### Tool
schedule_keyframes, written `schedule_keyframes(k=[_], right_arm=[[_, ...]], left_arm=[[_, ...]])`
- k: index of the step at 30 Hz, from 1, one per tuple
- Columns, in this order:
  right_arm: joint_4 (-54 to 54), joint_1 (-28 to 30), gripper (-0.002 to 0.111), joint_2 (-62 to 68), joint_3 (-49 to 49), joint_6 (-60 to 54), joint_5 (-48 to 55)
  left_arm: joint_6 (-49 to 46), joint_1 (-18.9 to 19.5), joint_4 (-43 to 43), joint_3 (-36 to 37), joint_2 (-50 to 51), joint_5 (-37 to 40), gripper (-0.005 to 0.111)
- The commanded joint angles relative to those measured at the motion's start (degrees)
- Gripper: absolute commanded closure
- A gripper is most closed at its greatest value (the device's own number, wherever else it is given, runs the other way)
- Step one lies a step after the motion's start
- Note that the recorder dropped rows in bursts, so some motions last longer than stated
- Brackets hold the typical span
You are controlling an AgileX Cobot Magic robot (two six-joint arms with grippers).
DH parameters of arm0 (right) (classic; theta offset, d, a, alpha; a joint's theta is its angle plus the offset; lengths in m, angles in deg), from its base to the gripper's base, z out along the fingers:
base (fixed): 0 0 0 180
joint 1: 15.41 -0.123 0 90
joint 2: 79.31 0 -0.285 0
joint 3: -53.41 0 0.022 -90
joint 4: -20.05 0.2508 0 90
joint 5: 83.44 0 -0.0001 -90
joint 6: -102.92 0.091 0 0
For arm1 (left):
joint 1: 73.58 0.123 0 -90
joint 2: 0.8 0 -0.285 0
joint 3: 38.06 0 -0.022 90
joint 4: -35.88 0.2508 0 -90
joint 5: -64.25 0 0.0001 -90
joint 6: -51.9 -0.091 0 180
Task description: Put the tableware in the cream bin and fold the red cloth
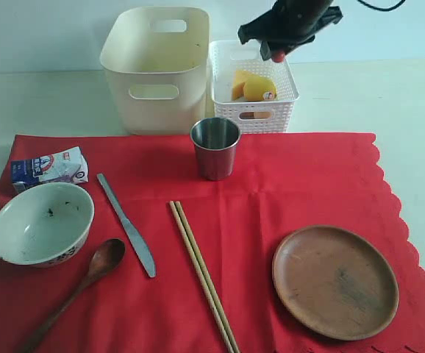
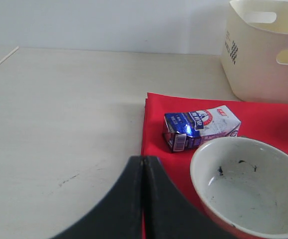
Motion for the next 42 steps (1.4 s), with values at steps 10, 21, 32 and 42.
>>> schedule_keyframes(k=[10,21,32,42], right_arm=[[6.0,0.0,0.108,4.7,-0.2,0.0,1.5],[10.3,0.0,0.066,5.5,-0.2,0.0,4.0],[9.8,0.0,0.049,-0.1,-0.2,0.3,6.0],[10.0,0.0,0.050,-10.0,-0.2,2.3,12.2]], left_arm=[[0.0,-0.2,-0.1,0.2,-0.3,-0.5,0.107],[0.0,-0.2,-0.1,0.2,-0.3,-0.5,0.107],[0.0,-0.2,-0.1,0.2,-0.3,-0.5,0.107],[0.0,-0.2,-0.1,0.2,-0.3,-0.5,0.107]])
